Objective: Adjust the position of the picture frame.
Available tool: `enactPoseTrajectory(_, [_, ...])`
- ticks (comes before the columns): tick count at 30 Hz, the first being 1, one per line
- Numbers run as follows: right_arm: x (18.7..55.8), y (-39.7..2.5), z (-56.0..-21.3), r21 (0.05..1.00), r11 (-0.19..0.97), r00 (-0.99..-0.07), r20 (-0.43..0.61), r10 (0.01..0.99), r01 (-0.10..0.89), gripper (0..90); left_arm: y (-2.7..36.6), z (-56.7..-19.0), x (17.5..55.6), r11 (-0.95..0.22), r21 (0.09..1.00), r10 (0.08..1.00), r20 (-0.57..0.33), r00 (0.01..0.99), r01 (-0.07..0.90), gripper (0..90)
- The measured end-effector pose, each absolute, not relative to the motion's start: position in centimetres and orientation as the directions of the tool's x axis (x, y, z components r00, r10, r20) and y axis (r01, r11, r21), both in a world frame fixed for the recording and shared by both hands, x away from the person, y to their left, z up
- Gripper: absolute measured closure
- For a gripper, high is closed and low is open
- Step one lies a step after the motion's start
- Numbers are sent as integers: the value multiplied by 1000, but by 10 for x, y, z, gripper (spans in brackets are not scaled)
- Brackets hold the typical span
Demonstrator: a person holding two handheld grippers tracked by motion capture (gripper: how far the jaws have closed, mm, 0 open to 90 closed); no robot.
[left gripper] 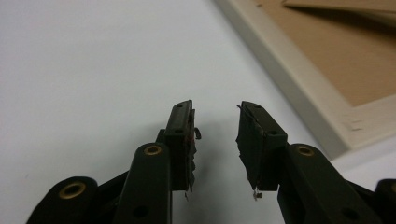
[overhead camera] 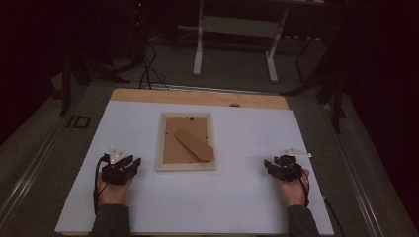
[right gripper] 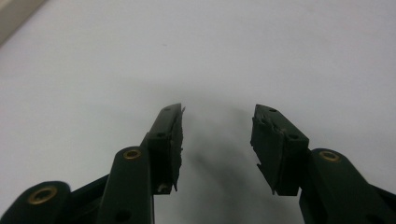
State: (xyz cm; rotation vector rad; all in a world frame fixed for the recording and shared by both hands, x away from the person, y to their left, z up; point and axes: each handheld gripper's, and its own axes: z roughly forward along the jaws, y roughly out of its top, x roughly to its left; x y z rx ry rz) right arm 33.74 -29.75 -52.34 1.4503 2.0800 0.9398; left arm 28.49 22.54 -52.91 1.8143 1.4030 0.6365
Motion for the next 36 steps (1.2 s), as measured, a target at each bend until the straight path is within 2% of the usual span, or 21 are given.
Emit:
enactPoseTrajectory(7, [336, -293, -521, 740, 243, -389, 26, 921, 627, 512, 221, -527, 285, -143, 790, 947, -67, 315, 596, 670])
enactPoseTrajectory(9, [336, -293, -521, 741, 249, -398, 27, 917, 623, 504, 223, -525, 287, -112, 781, 939, -118, 322, 614, 674])
enactPoseTrajectory(16, [335, -290, -519, 741, 266, -416, 20, 909, 617, 531, 219, -522, 288, -132, 771, 930, -120, 346, 623, 762])
enactPoseTrajectory(22, [334, -288, -516, 750, 257, -421, 32, 907, 609, 543, 215, -523, 289, -173, 761, 923, -96, 372, 626, 900])
enactPoseTrajectory(30, [334, -283, -515, 749, 278, -436, 16, 900, 602, 568, 215, -523, 291, -180, 762, 917, -99, 386, 622, 900])
enactPoseTrajectory(36, [338, -272, -514, 734, 328, -473, -11, 881, 594, 620, 212, -525, 292, -194, 760, 915, -88, 394, 620, 900])
